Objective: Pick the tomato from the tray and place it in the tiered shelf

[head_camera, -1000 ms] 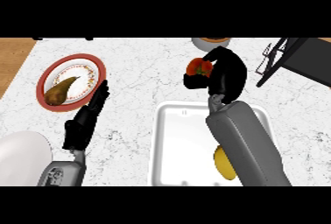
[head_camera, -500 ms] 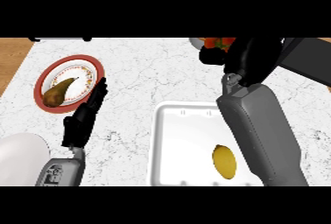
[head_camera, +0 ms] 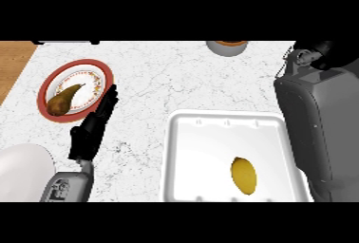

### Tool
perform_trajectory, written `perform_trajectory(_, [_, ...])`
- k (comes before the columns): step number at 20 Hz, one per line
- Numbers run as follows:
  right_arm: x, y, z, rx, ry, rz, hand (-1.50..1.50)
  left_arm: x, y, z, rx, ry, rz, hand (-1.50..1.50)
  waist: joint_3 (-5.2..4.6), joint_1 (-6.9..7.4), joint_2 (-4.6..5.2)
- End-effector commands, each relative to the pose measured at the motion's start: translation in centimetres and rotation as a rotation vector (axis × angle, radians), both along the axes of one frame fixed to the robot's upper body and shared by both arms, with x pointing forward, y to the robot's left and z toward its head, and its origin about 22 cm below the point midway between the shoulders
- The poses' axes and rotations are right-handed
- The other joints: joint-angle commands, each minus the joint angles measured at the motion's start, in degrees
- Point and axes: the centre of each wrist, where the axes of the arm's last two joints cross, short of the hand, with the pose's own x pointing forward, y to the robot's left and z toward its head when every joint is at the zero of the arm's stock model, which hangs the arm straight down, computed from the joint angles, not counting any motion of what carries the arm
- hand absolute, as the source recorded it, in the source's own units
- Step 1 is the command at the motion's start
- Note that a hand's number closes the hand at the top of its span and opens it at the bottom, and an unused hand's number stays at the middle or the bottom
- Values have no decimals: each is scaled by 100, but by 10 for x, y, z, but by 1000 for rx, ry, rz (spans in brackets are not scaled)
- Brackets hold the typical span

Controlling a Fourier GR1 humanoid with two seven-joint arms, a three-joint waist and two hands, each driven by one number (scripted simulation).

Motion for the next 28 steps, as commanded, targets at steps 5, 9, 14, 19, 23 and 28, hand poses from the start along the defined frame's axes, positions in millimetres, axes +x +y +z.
perform_trajectory(5, [0,-50,28,20,12,-152,150,10,16,11,12,-3,23,0,3,1,8])
perform_trajectory(9, [14,-62,24,-23,-6,-199,150,-2,8,-14,13,2,-2,0,1,27,23])
perform_trajectory(14, [15,-80,51,-43,-7,-203,150,1,-10,4,-15,-6,2,0,2,30,14])
perform_trajectory(19, [24,-107,61,-152,34,-237,150,6,9,2,-3,0,-25,0,1,36,20])
perform_trajectory(23, [33,-134,31,-166,42,-254,150,-4,10,-1,6,9,1,0,3,54,22])
perform_trajectory(28, [60,-147,24,-289,82,-258,150,2,-4,3,-8,-2,-27,0,3,122,45])
